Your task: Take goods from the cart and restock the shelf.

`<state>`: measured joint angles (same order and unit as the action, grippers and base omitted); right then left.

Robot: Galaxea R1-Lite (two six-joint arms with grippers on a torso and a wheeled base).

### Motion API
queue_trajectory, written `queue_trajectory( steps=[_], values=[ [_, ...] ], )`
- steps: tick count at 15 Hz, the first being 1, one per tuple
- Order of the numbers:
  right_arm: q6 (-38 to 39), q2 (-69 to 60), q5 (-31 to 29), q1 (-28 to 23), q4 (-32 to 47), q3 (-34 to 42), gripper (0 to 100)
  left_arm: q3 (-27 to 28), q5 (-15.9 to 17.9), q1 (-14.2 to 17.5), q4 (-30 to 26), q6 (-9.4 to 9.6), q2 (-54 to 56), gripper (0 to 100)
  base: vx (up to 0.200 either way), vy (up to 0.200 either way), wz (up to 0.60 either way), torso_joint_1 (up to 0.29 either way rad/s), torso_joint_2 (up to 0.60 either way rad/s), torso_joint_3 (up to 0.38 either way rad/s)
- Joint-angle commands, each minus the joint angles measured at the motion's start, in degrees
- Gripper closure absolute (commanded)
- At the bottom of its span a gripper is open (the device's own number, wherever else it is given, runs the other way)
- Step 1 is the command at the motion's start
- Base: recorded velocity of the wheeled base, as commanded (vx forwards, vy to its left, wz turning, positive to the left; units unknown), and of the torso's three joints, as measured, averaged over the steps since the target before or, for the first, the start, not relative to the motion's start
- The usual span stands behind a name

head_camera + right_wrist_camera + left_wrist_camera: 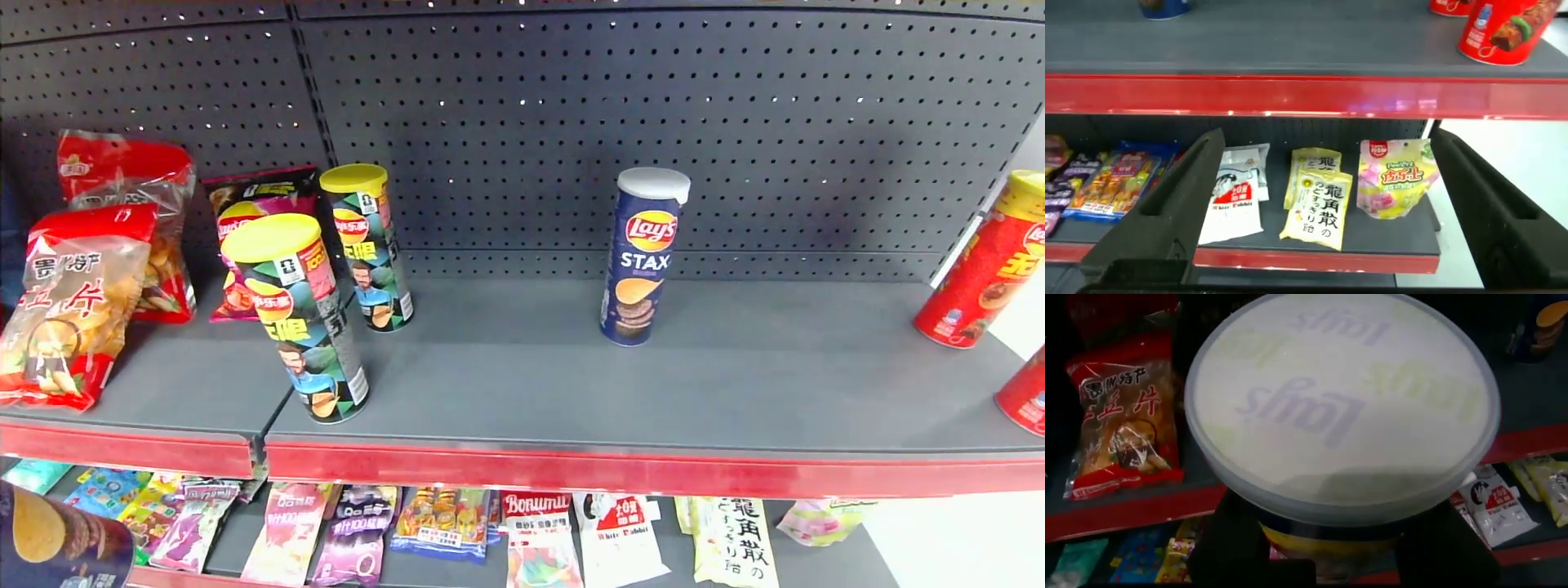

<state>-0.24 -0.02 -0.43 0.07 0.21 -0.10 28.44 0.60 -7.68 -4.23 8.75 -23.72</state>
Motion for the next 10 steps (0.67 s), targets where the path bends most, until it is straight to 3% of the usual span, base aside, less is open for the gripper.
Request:
queue_trajectory(
  steps=[1, 4, 5, 7, 8, 9, 10],
  values=[
    [-0.2, 0.0, 0.2, 0.1, 0.0, 0.0, 0, 0.0, 0.4, -0.2, -0.2, 0.74, 2.2, 100, 0.0, 0.0, 0.0, 0.0, 0.0, 0.0],
    [-0.4, 0.0, 0.7, 0.1, -0.1, -0.1, 0, -0.1, 0.5, -0.2, -1.0, 1.35, 5.7, 100, 0.0, 0.0, 0.0, 0.0, 0.0, 0.0],
    [-0.6, 1.4, 4.3, 0.4, -0.2, -4.2, 0, 0.2, 0.5, -0.2, -1.7, 1.35, 6.2, 100, 0.0, 0.0, 0.0, 0.0, 0.0, 0.0],
    [1.2, 19.8, 7.7, 0.7, 0.5, -22.1, 0, -0.1, 1.0, -0.2, -2.0, 1.35, 8.1, 100, 0.0, 0.0, 0.0, 0.0, 0.0, 0.0],
    [-0.4, 23.7, 10.2, 2.3, 0.6, -25.8, 0, -0.1, 1.4, -0.1, -3.0, 1.35, 9.1, 100, 0.0, 0.0, 0.0, 0.0, 0.0, 0.0],
    [-7.9, 29.3, 15.6, 4.8, 0.1, -27.3, 0, -0.1, 1.6, -0.2, -5.1, 1.35, 10.4, 100, 0.0, 0.0, 0.0, 0.0, 0.0, 0.0],
    [-10.5, 36.5, 16.2, 5.7, -1.2, -28.9, 0, -0.1, 1.5, -0.2, -6.1, 1.35, 11.7, 100, 0.0, 0.0, 0.0, 0.0, 0.0, 0.0]
  ],
)
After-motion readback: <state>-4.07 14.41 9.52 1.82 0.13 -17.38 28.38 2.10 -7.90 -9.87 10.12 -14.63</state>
